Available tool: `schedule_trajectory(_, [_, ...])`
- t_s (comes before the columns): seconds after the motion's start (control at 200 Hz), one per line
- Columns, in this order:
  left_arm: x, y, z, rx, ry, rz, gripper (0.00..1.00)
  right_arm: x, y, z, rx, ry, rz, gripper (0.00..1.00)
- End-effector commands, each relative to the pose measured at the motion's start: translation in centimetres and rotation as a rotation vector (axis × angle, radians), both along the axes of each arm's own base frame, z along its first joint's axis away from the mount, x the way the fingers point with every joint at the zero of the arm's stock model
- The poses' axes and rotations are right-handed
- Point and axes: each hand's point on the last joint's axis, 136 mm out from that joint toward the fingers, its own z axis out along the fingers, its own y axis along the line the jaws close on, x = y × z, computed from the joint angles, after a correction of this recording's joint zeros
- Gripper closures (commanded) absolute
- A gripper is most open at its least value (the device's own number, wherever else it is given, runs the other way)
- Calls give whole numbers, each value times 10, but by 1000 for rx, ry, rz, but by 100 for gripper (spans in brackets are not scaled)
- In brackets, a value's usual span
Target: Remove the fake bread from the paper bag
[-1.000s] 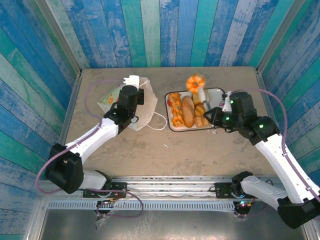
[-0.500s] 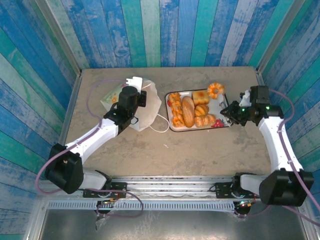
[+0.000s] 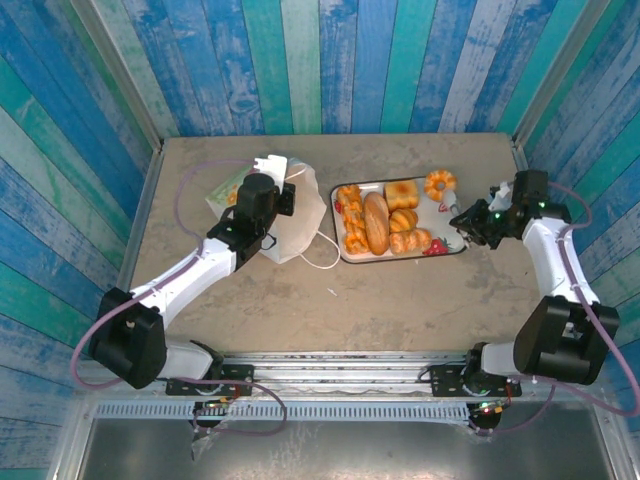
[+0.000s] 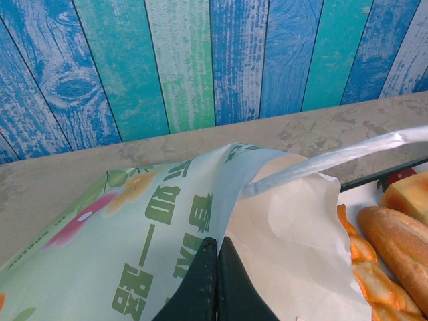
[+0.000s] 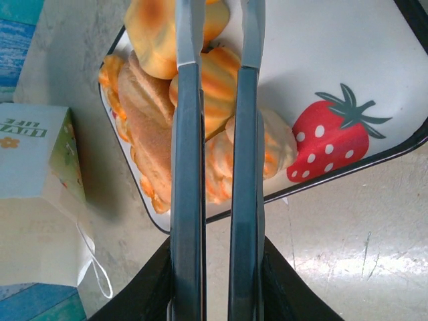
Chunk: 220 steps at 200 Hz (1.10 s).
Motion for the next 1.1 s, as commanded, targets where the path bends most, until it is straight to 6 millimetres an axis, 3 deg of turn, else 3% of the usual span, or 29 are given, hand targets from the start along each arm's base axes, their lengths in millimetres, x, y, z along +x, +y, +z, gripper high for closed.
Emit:
schedule_trajectory(0.0, [-3,0,27,-40,-73,-10,100,7,5,-2,51,-37,41,99])
schedule_trajectory(0.566, [-2,-5,21,-39,-55,-33,100,31,3,-29,93,14,56,83])
schedule_trajectory(1.097, [-3,-6,25,-29,-54,-39,100,37,0,-30,102,1,40,63])
